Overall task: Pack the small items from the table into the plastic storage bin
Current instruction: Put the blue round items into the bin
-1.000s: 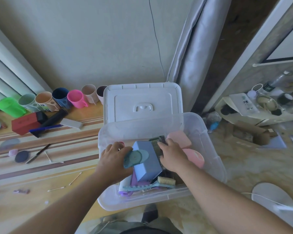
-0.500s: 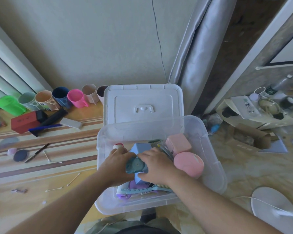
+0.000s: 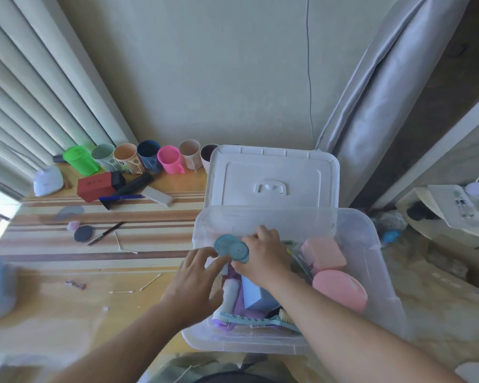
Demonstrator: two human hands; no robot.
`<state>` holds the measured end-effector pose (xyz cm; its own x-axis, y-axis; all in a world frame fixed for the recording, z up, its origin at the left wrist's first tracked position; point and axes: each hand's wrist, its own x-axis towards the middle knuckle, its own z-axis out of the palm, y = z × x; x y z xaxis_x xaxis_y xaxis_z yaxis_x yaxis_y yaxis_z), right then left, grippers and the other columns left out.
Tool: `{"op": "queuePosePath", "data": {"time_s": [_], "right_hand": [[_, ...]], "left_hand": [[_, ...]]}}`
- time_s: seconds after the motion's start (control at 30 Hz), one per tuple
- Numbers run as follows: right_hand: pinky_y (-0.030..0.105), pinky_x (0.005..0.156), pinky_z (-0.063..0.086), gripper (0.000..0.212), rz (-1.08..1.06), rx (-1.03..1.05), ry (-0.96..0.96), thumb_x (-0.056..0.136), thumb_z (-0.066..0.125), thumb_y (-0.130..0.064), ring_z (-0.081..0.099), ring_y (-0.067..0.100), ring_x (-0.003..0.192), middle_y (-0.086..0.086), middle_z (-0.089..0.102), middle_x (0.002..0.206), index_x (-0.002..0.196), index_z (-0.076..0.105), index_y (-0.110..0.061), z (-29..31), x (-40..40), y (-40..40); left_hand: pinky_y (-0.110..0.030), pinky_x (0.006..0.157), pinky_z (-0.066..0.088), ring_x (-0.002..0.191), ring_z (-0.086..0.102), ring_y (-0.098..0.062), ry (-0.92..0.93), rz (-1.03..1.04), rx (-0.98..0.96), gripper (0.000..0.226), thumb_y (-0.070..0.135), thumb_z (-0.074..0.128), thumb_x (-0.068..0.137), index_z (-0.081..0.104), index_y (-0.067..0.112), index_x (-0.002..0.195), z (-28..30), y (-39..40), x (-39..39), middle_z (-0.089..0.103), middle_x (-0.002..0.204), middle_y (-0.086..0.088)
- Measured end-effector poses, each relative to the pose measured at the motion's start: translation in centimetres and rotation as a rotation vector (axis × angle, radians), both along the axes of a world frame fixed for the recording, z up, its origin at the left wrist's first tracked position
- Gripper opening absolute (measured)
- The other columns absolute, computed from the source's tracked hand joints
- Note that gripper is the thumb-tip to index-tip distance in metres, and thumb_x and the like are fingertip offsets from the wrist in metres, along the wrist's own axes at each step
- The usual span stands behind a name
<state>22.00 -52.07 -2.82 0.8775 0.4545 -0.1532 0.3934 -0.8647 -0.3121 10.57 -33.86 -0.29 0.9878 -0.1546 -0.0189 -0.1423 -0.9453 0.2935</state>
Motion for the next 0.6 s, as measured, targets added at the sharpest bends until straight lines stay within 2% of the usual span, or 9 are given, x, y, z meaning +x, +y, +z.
{"op": "queuePosePath", "data": {"time_s": [0.13, 0.23, 0.33, 0.47, 0.6], "right_hand": [[0.045, 0.093, 0.048, 0.061, 0.087, -0.065, 0.032, 0.078, 0.073, -0.064, 0.039, 0.031, 0.118, 0.001, 0.040, 0.127, 0.133, 0.056, -0.043, -1.7, -0.9, 1.5], [0.048, 0.103, 0.040, 0.062, 0.092, -0.130, 0.078, 0.082, 0.069, -0.067, 0.033, 0.033, 0.129, 0.001, 0.033, 0.141, 0.138, 0.052, -0.047, -3.0, -1.3, 1.2], [0.047, 0.102, 0.041, 0.060, 0.086, -0.138, 0.084, 0.080, 0.069, -0.069, 0.034, 0.032, 0.131, -0.001, 0.035, 0.142, 0.132, 0.054, -0.043, -3.3, -1.6, 1.2], [0.045, 0.103, 0.042, 0.063, 0.076, -0.131, 0.094, 0.083, 0.068, -0.071, 0.036, 0.031, 0.132, 0.000, 0.035, 0.145, 0.136, 0.051, -0.041, -3.4, -1.8, 0.9], [0.047, 0.097, 0.047, 0.068, -0.007, 0.037, 0.078, 0.085, 0.062, -0.072, 0.043, 0.034, 0.126, 0.003, 0.043, 0.135, 0.139, 0.046, -0.034, -2.0, -1.5, 1.6]], "left_hand": [[-0.045, 0.101, 0.049, 0.130, 0.043, -0.035, 0.029, -0.056, 0.105, 0.067, 0.037, 0.068, 0.075, 0.051, 0.031, 0.139, -0.5, -0.1, -2.0, 0.046, 0.139, -0.010], [-0.048, 0.109, 0.041, 0.140, 0.034, -0.038, 0.043, 0.008, 0.131, 0.069, 0.037, 0.067, 0.076, 0.047, 0.034, 0.142, -0.7, 0.1, -2.7, 0.037, 0.151, -0.013], [-0.054, 0.115, 0.033, 0.145, 0.021, -0.039, 0.080, 0.118, 0.125, 0.072, 0.043, 0.064, 0.079, 0.041, 0.034, 0.146, -0.9, 0.5, -3.1, 0.025, 0.159, -0.013], [-0.052, 0.119, 0.025, 0.149, 0.010, -0.036, 0.112, 0.122, 0.100, 0.072, 0.052, 0.053, 0.085, 0.030, 0.037, 0.152, -1.0, 0.5, -3.1, 0.015, 0.163, -0.010], [-0.051, 0.120, 0.022, 0.150, 0.009, -0.034, 0.109, 0.119, 0.003, 0.071, 0.061, 0.046, 0.092, 0.022, 0.041, 0.155, -0.9, 1.5, -2.9, 0.011, 0.165, -0.007]]}}
